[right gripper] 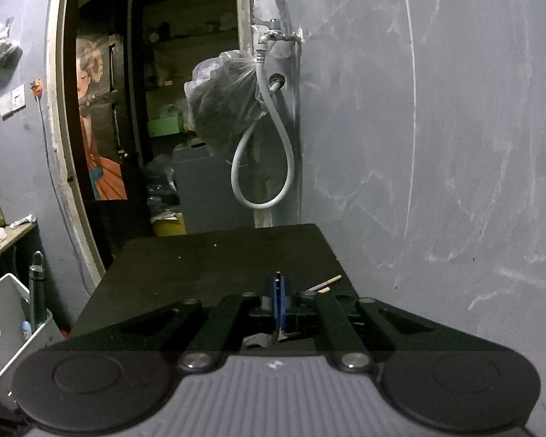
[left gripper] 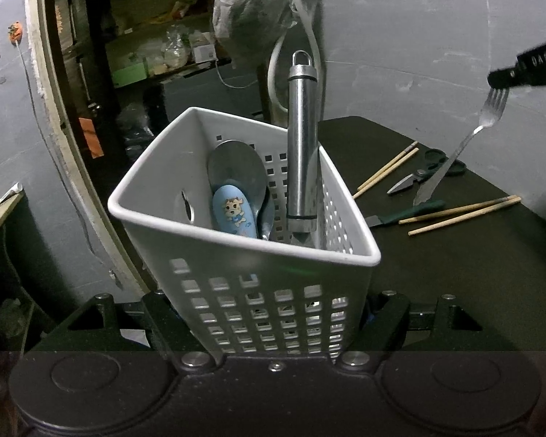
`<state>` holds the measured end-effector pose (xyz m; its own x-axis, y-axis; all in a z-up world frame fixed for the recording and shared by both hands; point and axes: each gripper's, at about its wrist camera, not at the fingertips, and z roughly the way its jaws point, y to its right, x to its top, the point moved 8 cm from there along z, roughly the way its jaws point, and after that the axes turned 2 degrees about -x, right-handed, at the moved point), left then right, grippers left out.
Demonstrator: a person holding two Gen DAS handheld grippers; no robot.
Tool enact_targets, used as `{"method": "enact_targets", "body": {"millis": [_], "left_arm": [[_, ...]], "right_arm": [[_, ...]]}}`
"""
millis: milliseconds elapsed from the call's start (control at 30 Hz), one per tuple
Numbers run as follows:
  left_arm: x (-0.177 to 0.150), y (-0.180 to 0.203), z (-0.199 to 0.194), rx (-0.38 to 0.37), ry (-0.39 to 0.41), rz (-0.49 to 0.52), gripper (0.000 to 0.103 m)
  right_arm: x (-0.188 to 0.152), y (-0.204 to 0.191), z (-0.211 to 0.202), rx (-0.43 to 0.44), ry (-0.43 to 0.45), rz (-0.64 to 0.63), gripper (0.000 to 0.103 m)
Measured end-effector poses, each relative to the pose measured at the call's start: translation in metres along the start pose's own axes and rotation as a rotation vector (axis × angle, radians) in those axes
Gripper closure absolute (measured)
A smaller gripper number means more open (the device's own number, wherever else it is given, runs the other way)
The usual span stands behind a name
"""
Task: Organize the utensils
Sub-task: 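Lift the metal fork with the right gripper and carry it over the caddy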
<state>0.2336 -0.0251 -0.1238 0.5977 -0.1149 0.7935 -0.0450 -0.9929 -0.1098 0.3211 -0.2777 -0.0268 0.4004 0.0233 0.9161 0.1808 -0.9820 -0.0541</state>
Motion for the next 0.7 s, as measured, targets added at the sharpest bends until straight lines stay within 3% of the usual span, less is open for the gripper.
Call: {"method": "enact_targets", "body": {"millis": [433, 700], "left_arm": [[0.0, -0.002, 0.001, -0.027, 0.025, 0.016, 0.024], [-0.002, -0.002, 0.0, -0.027, 0.033, 0.009, 0.024]], "right_arm": [[0.077, -0.046, -0.063, 0.034, 0.114, -0.099, 0.101], [0.123, -0.105, -0.124, 0.242, 0.246, -0.191, 0.101]]}}
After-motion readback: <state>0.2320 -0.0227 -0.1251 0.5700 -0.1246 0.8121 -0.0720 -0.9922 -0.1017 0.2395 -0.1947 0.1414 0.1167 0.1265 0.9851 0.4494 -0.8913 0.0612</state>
